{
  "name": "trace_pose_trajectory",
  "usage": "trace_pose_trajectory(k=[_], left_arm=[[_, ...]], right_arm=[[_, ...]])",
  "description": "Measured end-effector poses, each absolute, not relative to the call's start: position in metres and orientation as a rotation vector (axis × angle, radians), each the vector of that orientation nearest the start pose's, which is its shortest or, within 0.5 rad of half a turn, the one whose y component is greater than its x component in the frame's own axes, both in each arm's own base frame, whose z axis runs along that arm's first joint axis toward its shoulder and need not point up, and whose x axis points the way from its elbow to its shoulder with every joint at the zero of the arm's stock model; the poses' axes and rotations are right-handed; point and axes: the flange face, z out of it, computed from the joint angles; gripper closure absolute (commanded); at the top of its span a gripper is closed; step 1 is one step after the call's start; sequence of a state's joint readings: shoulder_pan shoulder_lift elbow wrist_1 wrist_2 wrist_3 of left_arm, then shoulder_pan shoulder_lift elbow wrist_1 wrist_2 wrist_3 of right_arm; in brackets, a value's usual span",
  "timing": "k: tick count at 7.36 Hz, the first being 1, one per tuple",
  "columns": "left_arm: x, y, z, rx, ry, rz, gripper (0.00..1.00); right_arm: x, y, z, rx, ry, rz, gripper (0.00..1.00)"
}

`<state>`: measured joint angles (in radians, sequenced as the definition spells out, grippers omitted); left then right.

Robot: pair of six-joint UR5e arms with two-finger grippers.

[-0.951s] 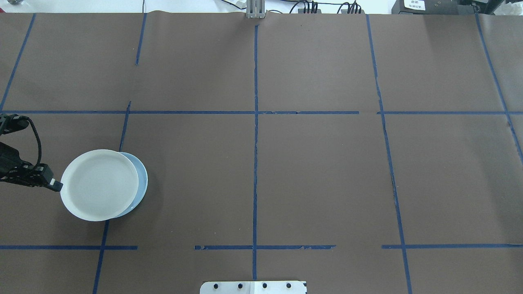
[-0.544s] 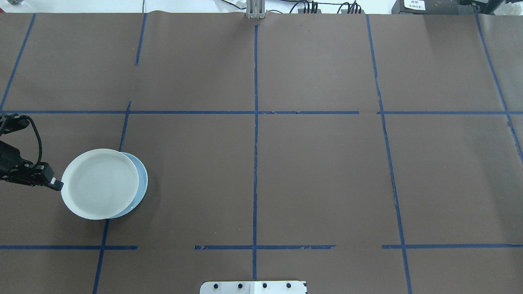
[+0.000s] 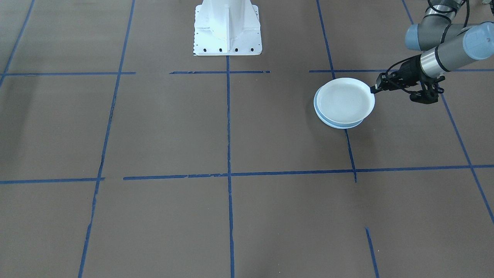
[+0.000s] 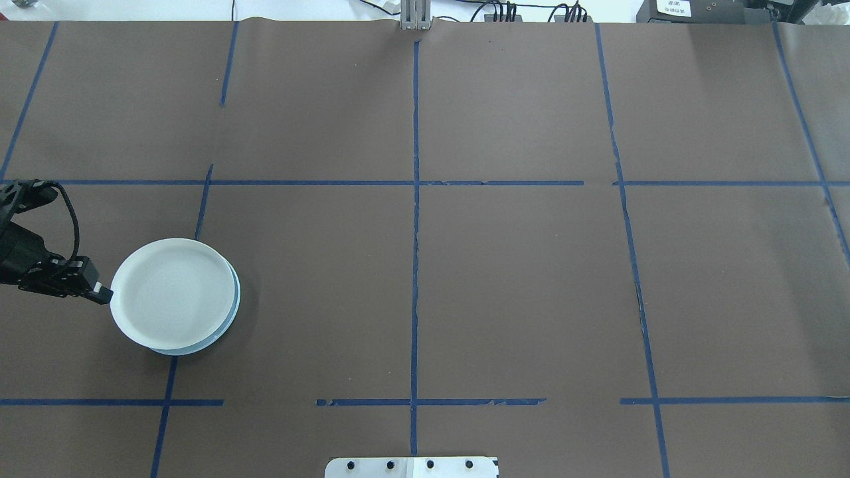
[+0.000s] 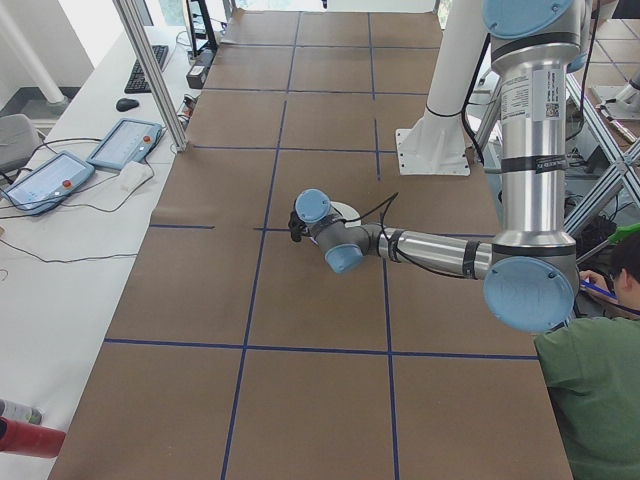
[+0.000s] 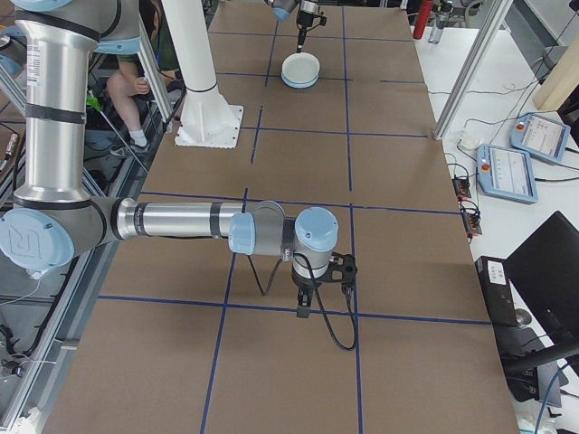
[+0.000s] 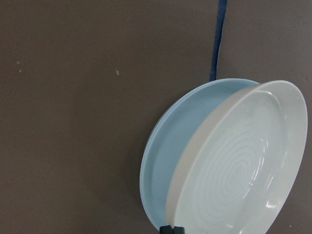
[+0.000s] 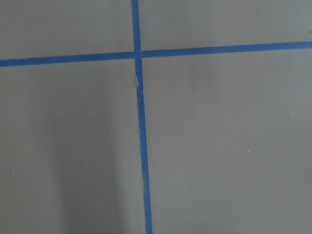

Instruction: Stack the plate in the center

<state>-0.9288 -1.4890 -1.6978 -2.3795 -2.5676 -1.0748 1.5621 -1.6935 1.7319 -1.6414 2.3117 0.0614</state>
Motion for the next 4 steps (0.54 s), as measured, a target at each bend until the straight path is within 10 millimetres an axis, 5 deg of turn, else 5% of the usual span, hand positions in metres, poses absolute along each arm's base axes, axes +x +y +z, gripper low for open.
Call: trace_pose_trajectory(k=[2, 4], left_arm=[[0.236, -0.402, 0.528, -0.188, 1.189, 0.041, 0.0], [0.205, -0.416, 0.53, -0.129, 1.189, -0.005, 0.0]], right_arm=[[0.062, -0.438, 0.646, -0.057, -0.739, 0.062, 0.0], [0.062, -0.438, 0.646, -0.057, -0.739, 0.062, 0.0]])
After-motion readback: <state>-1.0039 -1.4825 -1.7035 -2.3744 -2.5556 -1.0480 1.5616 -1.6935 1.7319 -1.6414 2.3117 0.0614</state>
